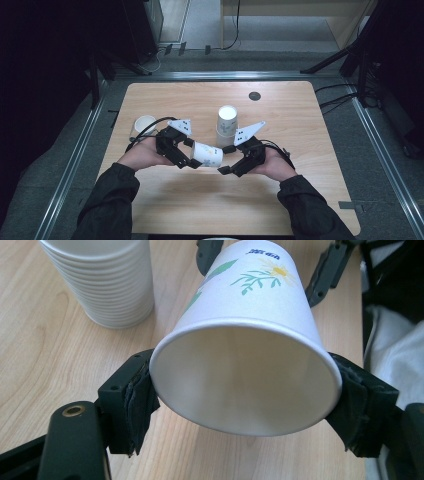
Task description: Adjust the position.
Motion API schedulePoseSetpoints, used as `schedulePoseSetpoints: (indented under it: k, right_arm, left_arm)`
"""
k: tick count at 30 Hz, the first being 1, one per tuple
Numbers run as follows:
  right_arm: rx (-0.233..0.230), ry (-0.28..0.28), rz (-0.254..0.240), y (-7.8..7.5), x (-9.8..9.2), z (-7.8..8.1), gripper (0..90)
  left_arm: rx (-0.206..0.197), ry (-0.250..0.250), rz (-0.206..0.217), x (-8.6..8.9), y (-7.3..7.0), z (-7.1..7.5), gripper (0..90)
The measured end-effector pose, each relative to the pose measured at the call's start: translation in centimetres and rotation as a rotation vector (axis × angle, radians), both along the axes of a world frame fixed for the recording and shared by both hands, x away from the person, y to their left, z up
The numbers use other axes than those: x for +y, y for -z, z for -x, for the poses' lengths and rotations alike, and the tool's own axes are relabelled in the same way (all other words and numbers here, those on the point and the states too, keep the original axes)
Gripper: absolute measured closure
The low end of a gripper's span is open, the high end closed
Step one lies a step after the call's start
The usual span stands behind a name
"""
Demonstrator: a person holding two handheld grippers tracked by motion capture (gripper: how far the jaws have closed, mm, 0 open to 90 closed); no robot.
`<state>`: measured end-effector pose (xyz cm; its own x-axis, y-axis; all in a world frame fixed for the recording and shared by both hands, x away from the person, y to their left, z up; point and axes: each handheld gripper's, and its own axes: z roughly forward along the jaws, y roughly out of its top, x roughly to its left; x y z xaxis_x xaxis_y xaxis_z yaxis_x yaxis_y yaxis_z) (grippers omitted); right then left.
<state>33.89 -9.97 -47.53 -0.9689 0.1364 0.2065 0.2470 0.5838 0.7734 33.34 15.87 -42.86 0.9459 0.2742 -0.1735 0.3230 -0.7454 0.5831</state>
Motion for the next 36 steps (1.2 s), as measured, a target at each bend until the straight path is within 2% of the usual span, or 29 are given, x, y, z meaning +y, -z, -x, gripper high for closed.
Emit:
schedulePoseSetpoints:
  k: [5,9,11,17,24,28,30,32,33,36]
  right_arm:
    - [0.001,0.003,0.002,0.1,0.3,0.1,24.0]
    - [-0.008,-0.005,0.003,0.2,0.5,0.1,24.5]
    - [-0.01,-0.008,0.005,0.2,0.6,0.2,25.0]
    - [-0.02,-0.029,0.025,0.7,1.2,0.4,25.3]
    - [-0.024,-0.055,0.031,0.9,1.7,0.6,31.9]
    - [-0.03,-0.056,0.035,0.9,1.7,0.6,32.8]
    - [-0.029,-0.058,0.033,0.8,1.7,0.6,32.7]
    - [-0.029,-0.059,0.033,0.8,1.6,0.6,32.6]
    - [-0.03,-0.058,0.032,0.8,1.5,0.6,32.7]
    - [-0.029,-0.049,0.02,0.6,1.3,0.5,32.8]
  left_arm:
    - [0.016,0.019,-0.051,-1.1,0.1,-0.2,22.5]
    - [-0.016,0.04,-0.117,-2.1,0.3,-0.2,22.6]
    - [-0.018,0.057,-0.14,-2.6,0.2,-0.2,22.6]
    - [0.002,0.081,-0.162,-3.6,0.6,-0.1,22.8]
    - [0.007,0.087,-0.156,-3.9,0.7,0.0,22.7]
    - [0.009,0.083,-0.143,-3.7,0.8,-0.1,22.5]
    - [0.03,0.071,-0.128,-3.6,0.9,-0.1,21.0]
    - [0.031,0.069,-0.125,-3.6,0.9,-0.2,17.7]
    - [0.026,0.052,-0.111,-3.5,0.9,-0.1,14.0]
    - [0.018,0.043,-0.085,-3.1,0.7,-0.2,11.0]
